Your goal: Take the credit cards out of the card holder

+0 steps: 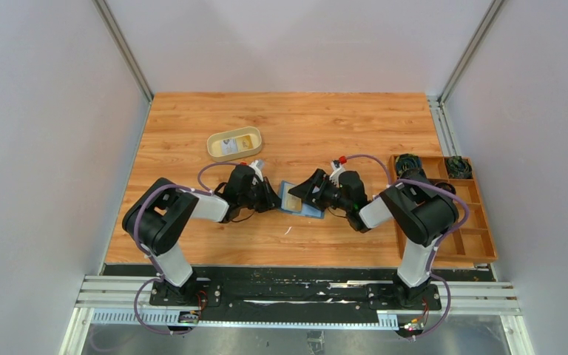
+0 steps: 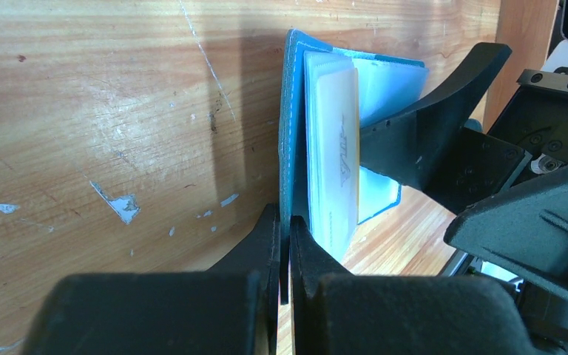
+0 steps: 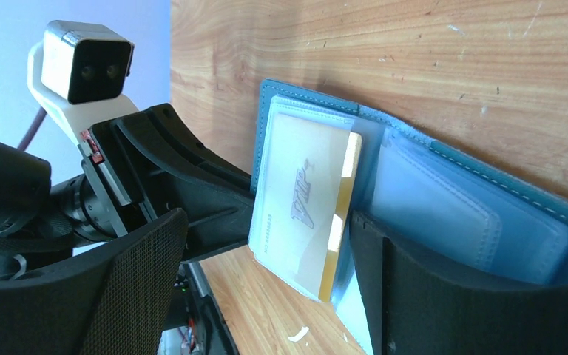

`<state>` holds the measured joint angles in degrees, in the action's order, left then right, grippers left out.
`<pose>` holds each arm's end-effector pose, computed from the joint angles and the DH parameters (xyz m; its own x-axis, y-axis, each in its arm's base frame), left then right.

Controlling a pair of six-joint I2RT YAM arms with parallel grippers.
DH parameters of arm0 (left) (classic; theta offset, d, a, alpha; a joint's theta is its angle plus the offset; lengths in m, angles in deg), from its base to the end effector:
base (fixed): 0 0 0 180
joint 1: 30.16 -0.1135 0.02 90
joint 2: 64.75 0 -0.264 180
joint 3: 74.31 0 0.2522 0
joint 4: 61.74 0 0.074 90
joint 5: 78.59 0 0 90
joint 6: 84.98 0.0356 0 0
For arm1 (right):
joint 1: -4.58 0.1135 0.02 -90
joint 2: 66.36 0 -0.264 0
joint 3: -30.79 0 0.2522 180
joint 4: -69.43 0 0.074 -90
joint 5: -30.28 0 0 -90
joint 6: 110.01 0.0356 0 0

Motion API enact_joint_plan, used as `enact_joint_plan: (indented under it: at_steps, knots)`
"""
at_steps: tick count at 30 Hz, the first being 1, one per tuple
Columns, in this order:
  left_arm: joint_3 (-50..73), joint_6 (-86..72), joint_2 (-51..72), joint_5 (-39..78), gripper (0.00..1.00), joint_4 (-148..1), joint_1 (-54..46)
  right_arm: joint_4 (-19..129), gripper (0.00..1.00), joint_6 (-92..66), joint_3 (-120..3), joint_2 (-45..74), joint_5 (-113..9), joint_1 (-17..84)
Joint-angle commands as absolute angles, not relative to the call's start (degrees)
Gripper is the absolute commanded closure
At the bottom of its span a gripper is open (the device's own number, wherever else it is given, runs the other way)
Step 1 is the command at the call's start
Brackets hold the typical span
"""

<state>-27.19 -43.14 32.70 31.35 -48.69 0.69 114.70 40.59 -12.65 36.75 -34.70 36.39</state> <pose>0.2520 -0.1646 0.1161 -0.8796 -0.2904 -0.3769 0.0895 0.6769 -0.7306 0.2556 0.1763 0.1265 -0.8232 0.4184 -0.3838 -0.2212 0.3862 0.8955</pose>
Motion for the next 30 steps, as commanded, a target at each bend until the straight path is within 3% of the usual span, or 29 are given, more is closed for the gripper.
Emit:
enact_joint_plan:
  at_steps: [1, 7, 17, 22, 30]
  knots:
    - [-29.6, -39.0, 35.3, 26.0, 1.00, -58.4, 0.6, 116.5, 0.18, 44.8, -9.2, 41.3, -32.3, 36.3]
    - [-29.4, -38.9, 35.9, 25.9, 1.00, -58.4, 0.7, 128.2, 0.23, 47.4, -8.9, 44.6, -27.8, 36.2]
    - [-29.2, -39.0, 36.9, 25.8, 1.00, -58.4, 0.8, 132.8, 0.23, 48.7, -9.2, 44.9, -26.8, 36.2]
    - [-29.3, -39.1, 36.6, 25.7, 1.00, -58.4, 0.9, 146.8, 0.23, 55.0, -7.3, 51.1, -27.3, 36.1]
    - [-29.2, -39.2, 36.8, 25.7, 1.00, -58.4, 0.9, 146.4, 0.23, 52.6, -9.3, 49.0, -24.4, 36.2]
